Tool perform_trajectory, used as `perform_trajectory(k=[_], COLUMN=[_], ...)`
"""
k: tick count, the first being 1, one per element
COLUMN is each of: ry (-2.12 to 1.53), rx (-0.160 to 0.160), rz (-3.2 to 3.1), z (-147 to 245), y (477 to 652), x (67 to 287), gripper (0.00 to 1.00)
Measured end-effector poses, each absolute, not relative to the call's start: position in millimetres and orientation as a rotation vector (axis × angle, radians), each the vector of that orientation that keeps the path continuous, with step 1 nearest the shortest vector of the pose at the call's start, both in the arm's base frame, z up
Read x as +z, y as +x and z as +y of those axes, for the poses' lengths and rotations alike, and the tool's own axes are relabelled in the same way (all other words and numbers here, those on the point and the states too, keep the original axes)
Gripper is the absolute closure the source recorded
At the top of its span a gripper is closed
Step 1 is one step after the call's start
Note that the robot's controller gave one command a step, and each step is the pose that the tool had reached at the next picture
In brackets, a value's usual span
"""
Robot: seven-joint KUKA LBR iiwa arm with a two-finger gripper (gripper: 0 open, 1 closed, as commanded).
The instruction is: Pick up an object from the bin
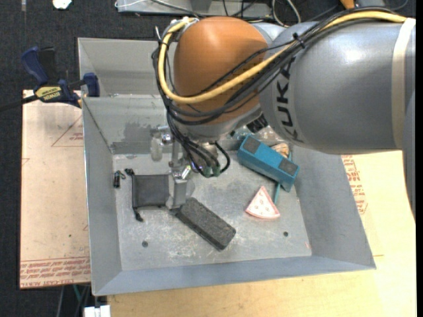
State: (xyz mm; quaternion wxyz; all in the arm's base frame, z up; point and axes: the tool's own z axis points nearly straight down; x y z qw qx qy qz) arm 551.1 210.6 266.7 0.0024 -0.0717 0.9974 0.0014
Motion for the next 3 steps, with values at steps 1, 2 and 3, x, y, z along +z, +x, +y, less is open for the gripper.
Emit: perform_trajectory(k=[1, 2, 3], ry=[-0.005, -0.05, -0.359], rx=[0.011, 0.006, 0.006], rz=[3.133, 3.136, 3.115], z=[207.0, 198.8, 179.9], y=[553.2, 551.8, 553.5], x=[226.6, 221.0, 201.6], gripper=[0.0, 0.0, 0.0])
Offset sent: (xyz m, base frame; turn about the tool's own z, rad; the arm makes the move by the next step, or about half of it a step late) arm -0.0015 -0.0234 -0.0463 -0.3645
